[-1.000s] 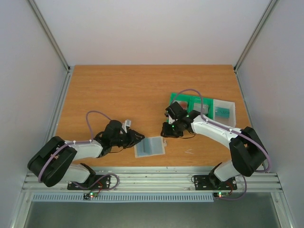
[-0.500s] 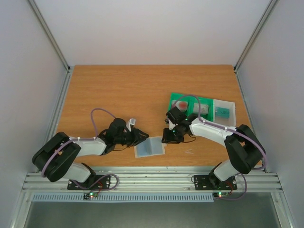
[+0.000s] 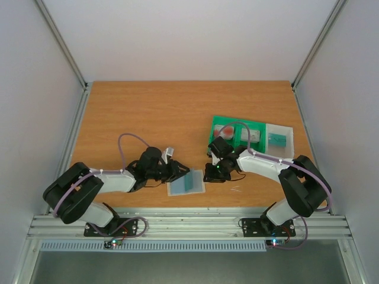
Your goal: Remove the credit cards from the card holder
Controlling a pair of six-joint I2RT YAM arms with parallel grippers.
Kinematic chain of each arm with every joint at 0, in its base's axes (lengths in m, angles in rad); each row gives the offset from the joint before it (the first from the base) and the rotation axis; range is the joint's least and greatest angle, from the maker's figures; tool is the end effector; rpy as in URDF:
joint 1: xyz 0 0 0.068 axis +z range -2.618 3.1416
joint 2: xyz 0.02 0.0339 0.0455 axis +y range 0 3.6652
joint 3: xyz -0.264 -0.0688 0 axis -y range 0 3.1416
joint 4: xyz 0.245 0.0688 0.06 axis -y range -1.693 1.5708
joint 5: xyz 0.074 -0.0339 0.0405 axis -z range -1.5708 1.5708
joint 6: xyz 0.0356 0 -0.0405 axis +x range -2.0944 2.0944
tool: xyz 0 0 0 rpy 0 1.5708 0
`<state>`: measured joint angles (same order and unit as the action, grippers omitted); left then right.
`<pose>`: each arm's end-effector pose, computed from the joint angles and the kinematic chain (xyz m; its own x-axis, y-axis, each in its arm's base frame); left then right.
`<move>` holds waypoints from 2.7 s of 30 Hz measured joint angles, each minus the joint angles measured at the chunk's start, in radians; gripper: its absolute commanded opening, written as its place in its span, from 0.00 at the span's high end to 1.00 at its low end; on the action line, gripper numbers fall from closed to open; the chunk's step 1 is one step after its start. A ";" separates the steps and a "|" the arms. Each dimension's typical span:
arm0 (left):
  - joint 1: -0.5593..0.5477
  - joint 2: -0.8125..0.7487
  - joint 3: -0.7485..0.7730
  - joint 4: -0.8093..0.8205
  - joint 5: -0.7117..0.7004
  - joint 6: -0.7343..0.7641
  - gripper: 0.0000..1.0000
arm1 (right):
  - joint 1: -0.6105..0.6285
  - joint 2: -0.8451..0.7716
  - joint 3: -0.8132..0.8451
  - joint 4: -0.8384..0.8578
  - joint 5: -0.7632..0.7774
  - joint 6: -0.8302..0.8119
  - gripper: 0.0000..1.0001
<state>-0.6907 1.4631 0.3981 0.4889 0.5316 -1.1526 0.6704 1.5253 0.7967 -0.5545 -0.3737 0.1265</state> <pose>0.1817 -0.1736 0.1337 -0.9718 -0.2187 -0.0882 -0.0276 0.4770 -0.8785 0.1965 0.1724 0.1561 -0.8286 -0.5071 -0.2373 -0.5595 0.7350 0.3831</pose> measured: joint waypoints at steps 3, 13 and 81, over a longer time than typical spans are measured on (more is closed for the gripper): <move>0.000 -0.046 0.000 -0.043 -0.021 0.016 0.69 | 0.000 -0.001 -0.011 0.009 -0.002 0.005 0.73; -0.001 -0.208 0.000 -0.234 -0.119 0.082 0.62 | 0.000 -0.040 -0.034 0.019 -0.032 0.028 0.72; 0.010 0.122 -0.027 0.051 -0.037 -0.020 0.81 | 0.004 0.133 -0.003 0.233 -0.169 0.116 0.80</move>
<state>-0.6811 1.5856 0.3714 0.5400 0.4950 -1.1728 0.6743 1.6585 0.7937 -0.3214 -0.5430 0.2420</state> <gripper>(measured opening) 0.218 0.198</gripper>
